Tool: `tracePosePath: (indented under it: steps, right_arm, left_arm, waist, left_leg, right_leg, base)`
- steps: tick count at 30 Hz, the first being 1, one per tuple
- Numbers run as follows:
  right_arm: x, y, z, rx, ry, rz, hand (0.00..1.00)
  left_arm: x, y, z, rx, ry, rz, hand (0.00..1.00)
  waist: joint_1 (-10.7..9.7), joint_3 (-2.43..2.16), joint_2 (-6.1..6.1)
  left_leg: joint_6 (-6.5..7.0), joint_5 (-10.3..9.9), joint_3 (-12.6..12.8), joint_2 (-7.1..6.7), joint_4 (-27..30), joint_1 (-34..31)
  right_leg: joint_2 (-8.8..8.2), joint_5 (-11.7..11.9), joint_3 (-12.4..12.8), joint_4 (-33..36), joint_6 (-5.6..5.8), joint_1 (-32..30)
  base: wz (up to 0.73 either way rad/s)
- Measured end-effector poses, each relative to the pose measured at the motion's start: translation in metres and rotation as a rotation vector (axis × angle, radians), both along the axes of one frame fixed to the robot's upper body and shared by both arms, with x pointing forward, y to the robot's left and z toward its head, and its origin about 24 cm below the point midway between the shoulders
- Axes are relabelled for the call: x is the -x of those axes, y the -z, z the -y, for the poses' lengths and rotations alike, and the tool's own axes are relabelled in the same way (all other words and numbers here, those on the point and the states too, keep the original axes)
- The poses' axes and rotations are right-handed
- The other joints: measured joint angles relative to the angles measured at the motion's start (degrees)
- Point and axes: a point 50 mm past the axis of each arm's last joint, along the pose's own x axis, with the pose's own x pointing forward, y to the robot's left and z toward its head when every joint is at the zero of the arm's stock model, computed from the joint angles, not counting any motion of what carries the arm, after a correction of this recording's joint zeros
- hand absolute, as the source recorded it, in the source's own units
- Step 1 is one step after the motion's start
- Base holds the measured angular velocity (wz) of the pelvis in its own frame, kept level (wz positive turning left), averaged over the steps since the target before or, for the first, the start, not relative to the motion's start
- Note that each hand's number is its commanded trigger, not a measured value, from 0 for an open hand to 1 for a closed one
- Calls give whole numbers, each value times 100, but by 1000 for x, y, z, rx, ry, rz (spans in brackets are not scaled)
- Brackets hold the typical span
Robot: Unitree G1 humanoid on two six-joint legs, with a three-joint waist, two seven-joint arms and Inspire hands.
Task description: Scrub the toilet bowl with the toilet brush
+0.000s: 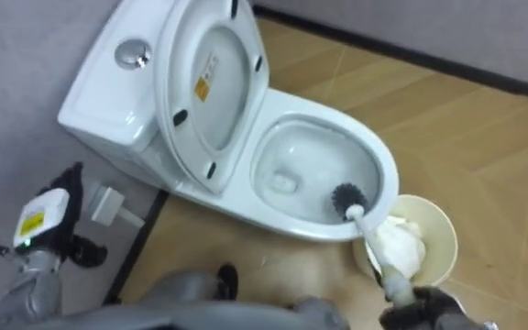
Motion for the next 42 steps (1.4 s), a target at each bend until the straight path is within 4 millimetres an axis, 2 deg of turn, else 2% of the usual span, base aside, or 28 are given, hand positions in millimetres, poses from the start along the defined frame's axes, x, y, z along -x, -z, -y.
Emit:
tracePosePath:
  steps: [4,7,11,13,17,18,21,22,25,29,30,31,36,39,42]
  right_arm:
    - [11,4,-9,-18,43,-8,100]
    - [8,5,-13,-13,62,14,100]
    - [6,7,-19,2,135,55,100]
    - [4,6,-19,7,133,67,100]
    - [6,6,-19,19,127,62,100]
    - [7,7,-20,27,124,60,100]
    - [8,7,-23,59,90,56,100]
    - [9,7,-23,67,88,62,100]
    - [8,8,-29,75,97,96,100]
    - [10,10,-39,74,115,105,100]
    - [11,11,-41,74,114,105,100]
    - [13,11,-41,74,112,102,100]
    - [16,11,-41,73,112,96,100]
    - [16,12,-43,74,86,95,100]
    - [15,11,-44,100,42,99,100]
  left_arm:
    - [22,12,-1,41,-94,-76,0]
    - [37,18,-4,74,-176,-120,0]
    - [55,25,-4,138,-302,-164,0]
    - [66,31,-2,181,-368,-204,0]
    - [81,36,-2,237,-457,-250,0]
    - [85,37,-2,250,-496,-257,0]
    - [90,41,-1,294,-562,-278,0]
    - [91,42,-1,309,-590,-279,0]
    - [86,43,-5,327,-638,-266,0]
    - [72,43,-6,335,-640,-231,0]
    - [64,43,-6,340,-630,-214,0]
    - [61,43,-5,343,-627,-210,0]
    - [51,44,0,365,-620,-191,0]
    - [55,45,3,372,-627,-204,0]
    - [56,47,7,388,-636,-206,0]
  waist:
    - [-18,-16,11]
    - [-49,-5,-36]
    - [-49,-17,-113]
    - [-47,-18,-97]
    - [-33,-18,-95]
    - [-33,-19,-95]
    - [-44,-11,-57]
    - [-50,-14,-38]
    - [-149,-13,15]
    - [-229,-13,21]
    - [-271,-10,33]
    - [-302,-4,59]
    - [-394,-18,115]
    - [-502,-22,131]
    - [-515,-20,149]
  left_leg:
    - [-37,-25,3,-6,-81,278]
    - [-62,-41,3,-10,-108,453]
    - [-101,-107,52,12,-81,643]
    - [-142,-202,50,54,-24,645]
    - [-151,-221,95,39,-83,755]
    - [-150,-221,133,35,-114,811]
    - [-151,-222,239,53,-168,929]
    - [-149,-225,287,64,-190,975]
    - [-157,-300,436,114,-186,1024]
    - [-156,-300,474,108,-292,1139]
    - [-155,-301,485,103,-321,1200]
    - [-147,-305,537,104,-356,1265]
    - [-143,-306,634,103,-447,1367]
    - [-143,-306,731,110,-486,1440]
    - [-143,-306,760,111,-502,1478]
  right_leg:
    - [16,11,-1,-190,9,319]
    - [72,46,4,-393,-2,569]
    - [120,64,37,-574,-20,826]
    - [166,67,49,-612,-27,857]
    - [154,70,97,-665,-30,935]
    - [147,69,140,-672,-28,972]
    - [165,72,499,-676,-35,989]
    - [169,76,600,-672,-41,995]
    - [200,78,701,-665,-45,1011]
    - [197,82,817,-666,-37,1035]
    - [195,85,884,-669,-31,1064]
    - [195,86,972,-666,-28,1082]
    - [186,111,1106,-663,1,1087]
    - [192,112,1207,-662,2,1104]
    - [198,114,1306,-666,5,1101]
  base:
    - [-2]
    - [-1]
    - [-9]
    - [-2]
    - [-7]
    - [-16]
    - [-27]
    - [-31]
    - [-18]
    - [-13]
    - [-16]
    - [-22]
    - [-16]
    - [-18]
    - [-14]
